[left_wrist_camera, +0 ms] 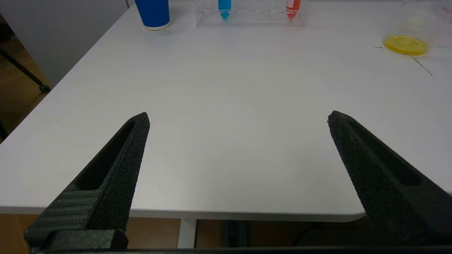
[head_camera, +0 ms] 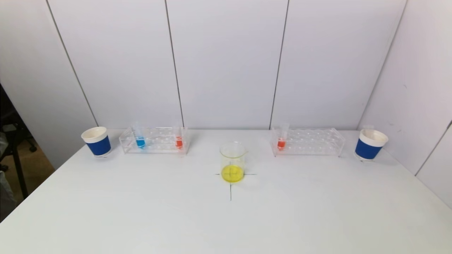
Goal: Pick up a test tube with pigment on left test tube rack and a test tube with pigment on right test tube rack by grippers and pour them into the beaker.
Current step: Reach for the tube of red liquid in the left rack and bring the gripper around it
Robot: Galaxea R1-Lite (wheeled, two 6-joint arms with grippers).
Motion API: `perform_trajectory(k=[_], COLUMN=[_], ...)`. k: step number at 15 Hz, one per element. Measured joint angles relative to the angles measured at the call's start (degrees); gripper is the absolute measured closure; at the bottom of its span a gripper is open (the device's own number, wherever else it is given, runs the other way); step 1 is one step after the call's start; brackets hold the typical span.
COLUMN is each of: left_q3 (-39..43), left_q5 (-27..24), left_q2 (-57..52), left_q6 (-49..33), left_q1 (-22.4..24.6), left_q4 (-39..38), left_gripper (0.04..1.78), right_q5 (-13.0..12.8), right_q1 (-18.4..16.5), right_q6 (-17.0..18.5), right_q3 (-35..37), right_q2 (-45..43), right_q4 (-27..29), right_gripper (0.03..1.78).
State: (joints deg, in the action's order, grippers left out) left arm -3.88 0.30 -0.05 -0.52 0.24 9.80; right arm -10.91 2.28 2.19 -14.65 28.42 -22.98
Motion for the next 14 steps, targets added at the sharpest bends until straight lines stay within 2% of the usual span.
perform_trajectory(k=[3,5,11,14], left_q3=[0.0,0.0,0.0,0.0], left_q5=[0.0,0.0,0.0,0.0], left_q2=[0.0,0.0,0.0,0.0], left_q6=[0.0,0.0,0.0,0.0], left_q1=[0.0,0.0,0.0,0.0], left_q4=[0.0,0.0,0.0,0.0], left_gripper=[0.06,0.06,0.06,0.06], right_q5=[0.2,0.5,0.7,0.7], right_q1=[-0.3,-1.1,-2.0,-2.0], right_q6=[-0.6,-0.9,-3.6,-4.4], right_q3=[0.3,0.8,4.9,9.3], right_q2=[-10.1,-15.0,-25.9,-27.9], right_q4=[10.5,14.6,19.4,14.9], right_gripper=[0.04,0.04,0.04,0.04])
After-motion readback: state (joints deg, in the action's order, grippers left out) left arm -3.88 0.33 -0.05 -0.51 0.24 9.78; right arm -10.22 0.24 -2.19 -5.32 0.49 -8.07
